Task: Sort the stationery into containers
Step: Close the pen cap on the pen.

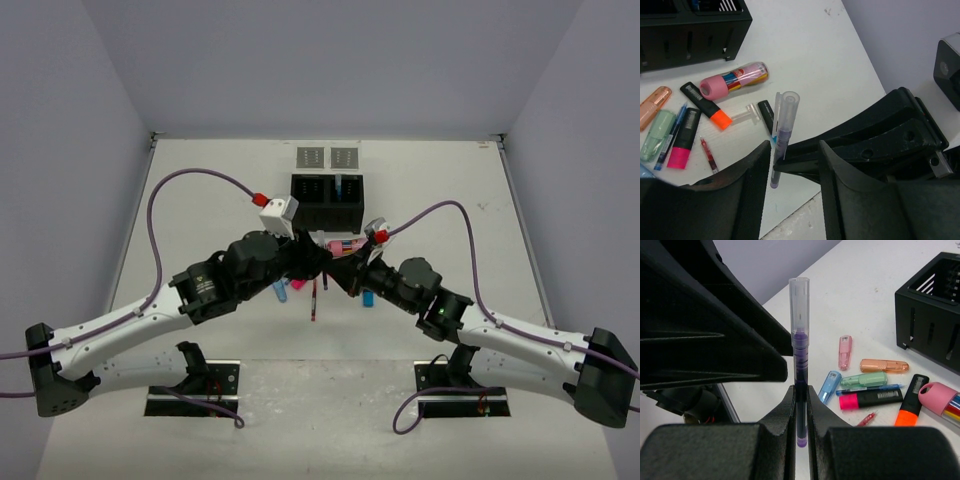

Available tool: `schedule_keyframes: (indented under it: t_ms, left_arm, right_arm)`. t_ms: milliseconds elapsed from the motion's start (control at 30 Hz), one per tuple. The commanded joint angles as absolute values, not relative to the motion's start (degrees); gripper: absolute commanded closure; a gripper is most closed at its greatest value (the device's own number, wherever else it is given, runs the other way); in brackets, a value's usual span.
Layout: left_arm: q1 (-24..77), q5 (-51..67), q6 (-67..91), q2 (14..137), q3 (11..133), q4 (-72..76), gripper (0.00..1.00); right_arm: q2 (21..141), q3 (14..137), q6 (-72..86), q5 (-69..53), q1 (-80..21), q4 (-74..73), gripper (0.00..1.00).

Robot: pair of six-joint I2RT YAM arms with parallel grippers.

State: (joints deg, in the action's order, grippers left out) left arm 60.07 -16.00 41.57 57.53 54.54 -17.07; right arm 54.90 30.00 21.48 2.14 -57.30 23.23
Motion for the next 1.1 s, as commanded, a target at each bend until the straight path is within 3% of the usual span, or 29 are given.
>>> schedule_keyframes:
  t_ms: [0, 200, 600, 1067]
  left_arm:
    - [60.29, -9.76, 34.28, 55.40, 55.58, -11.51, 0.51]
    - [60.29, -8.69, 29.33, 53.02, 53.75, -10.06, 0.46]
    - [60.21, -6.34, 24.71, 49.93, 53.79, -10.19, 0.54]
    - [60.29, 12.65, 14.29, 43.06, 47.58, 0.73, 0.50]
  right_arm:
    - [54.29, 31.73, 17.49, 1.17, -57.19, 27.04, 1.00]
    - [51.07, 31.01, 15.10, -1.57, -57.22, 27.23, 1.00]
    - [47.29, 31.38, 12.13, -4.57, -57.22, 25.14, 1.00]
    - [43.31, 36.69, 9.87, -22.51, -57.19, 17.33, 1.00]
